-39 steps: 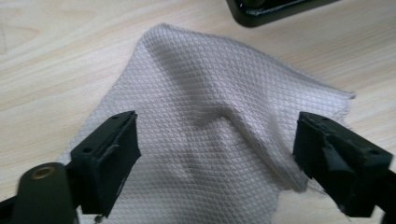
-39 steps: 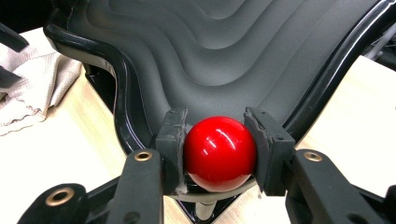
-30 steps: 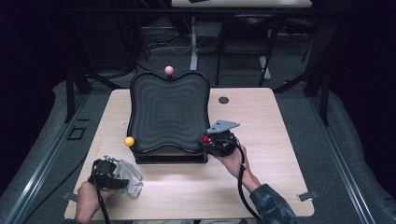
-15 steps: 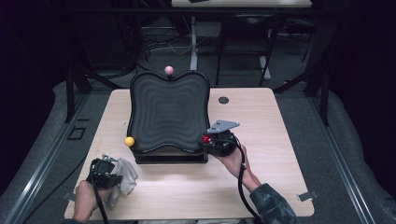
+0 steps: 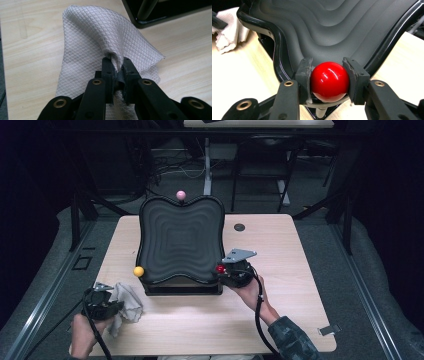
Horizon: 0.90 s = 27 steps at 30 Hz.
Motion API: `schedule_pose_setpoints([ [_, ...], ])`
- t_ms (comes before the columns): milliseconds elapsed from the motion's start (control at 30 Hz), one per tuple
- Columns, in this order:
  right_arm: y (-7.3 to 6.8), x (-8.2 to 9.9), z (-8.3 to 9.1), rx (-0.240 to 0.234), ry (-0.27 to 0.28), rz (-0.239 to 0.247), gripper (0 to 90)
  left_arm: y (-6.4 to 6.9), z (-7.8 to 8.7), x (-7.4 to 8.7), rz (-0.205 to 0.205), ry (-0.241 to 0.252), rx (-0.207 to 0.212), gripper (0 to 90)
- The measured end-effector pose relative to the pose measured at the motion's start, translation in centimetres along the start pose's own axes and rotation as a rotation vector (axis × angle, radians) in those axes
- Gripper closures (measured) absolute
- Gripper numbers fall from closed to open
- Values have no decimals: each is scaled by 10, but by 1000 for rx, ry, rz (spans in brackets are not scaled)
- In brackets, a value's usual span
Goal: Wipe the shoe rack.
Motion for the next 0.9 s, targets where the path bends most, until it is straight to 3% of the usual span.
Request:
schedule_pose_setpoints([
  [200,0,0,0,-7,7,2,600,-4,14,-10,20,66,1,829],
  [267,1,1,0,10,-4,6,600,-7,18,-13,26,81,-8,829],
  [333,-1,-1,-1,-11,12,4,600,-9,21,-15,34,89,-9,829],
  [367,2,1,0,22,-10,9,600,-11,23,-15,40,93,-9,829],
  [567,-1,0,-1,-1,4,13,600,-15,37,-26,61,144,-7,829],
  [900,0,0,-1,4,0,16,600,-19,59,-54,45,219,-25,831],
])
Point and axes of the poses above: each handheld gripper's, and its own axes: z roughly backward along the jaws, x roughly out of its underside, y roughly to its right, the point moved 10 cm from there along -z, roughly forward along the jaws, and after that the axes turned 3 degrees about z, right-handed, at the moved point
